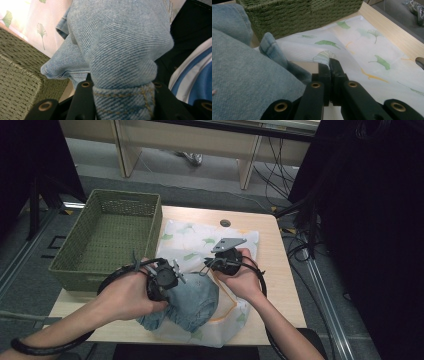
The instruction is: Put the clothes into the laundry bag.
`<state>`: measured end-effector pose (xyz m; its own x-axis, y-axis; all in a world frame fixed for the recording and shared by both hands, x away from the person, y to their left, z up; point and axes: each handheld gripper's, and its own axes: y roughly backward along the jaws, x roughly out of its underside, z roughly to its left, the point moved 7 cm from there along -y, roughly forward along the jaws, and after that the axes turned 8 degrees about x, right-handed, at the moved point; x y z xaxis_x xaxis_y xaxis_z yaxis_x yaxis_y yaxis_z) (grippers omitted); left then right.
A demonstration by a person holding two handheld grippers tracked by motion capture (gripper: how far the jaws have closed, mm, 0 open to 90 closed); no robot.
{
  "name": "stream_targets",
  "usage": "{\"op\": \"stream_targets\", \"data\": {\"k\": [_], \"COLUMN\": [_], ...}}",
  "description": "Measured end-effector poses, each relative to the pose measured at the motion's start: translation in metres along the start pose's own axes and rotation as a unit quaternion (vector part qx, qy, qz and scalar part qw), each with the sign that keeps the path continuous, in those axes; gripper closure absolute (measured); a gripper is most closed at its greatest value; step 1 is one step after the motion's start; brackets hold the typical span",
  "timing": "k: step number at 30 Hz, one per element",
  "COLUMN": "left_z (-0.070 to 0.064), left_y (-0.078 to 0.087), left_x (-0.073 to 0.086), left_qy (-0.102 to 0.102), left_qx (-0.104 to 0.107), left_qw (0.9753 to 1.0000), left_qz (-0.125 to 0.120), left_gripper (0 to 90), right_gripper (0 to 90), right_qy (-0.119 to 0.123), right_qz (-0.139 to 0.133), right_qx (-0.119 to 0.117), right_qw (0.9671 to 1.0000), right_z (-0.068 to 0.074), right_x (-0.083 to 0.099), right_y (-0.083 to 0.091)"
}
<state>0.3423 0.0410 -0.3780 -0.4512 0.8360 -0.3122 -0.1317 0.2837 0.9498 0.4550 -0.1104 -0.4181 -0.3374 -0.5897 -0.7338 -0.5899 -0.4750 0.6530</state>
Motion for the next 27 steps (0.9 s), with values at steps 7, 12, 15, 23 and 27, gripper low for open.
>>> {"op": "stream_targets", "data": {"k": [7, 12, 15, 23, 27], "left_z": [0.003, 0.007, 0.008, 0.015, 0.016], "left_y": [-0.004, -0.007, -0.010, -0.019, -0.024], "left_x": [-0.003, -0.005, -0.005, -0.008, -0.009], "left_qy": [0.008, 0.016, 0.022, 0.040, 0.043], "left_qx": [-0.010, -0.019, -0.023, -0.019, -0.015], "left_qw": [0.9999, 0.9997, 0.9995, 0.9990, 0.9989], "left_qz": [0.000, 0.000, -0.001, -0.007, -0.009], "left_gripper": [69.8, 69.7, 69.7, 69.7, 69.7], "right_gripper": [90.0, 90.0, 90.0, 90.0, 90.0], "right_qy": [-0.005, -0.006, -0.003, -0.006, -0.009], "right_qz": [0.002, 0.000, -0.003, -0.002, -0.003], "right_qx": [0.001, 0.001, 0.000, 0.000, 0.000], "right_qw": [1.0000, 1.0000, 1.0000, 1.0000, 1.0000], "right_z": [0.000, 0.001, 0.001, 0.001, 0.002], "right_x": [0.000, -0.001, -0.001, -0.001, -0.001], "right_y": [0.001, 0.001, 0.001, 0.000, 0.000]}}
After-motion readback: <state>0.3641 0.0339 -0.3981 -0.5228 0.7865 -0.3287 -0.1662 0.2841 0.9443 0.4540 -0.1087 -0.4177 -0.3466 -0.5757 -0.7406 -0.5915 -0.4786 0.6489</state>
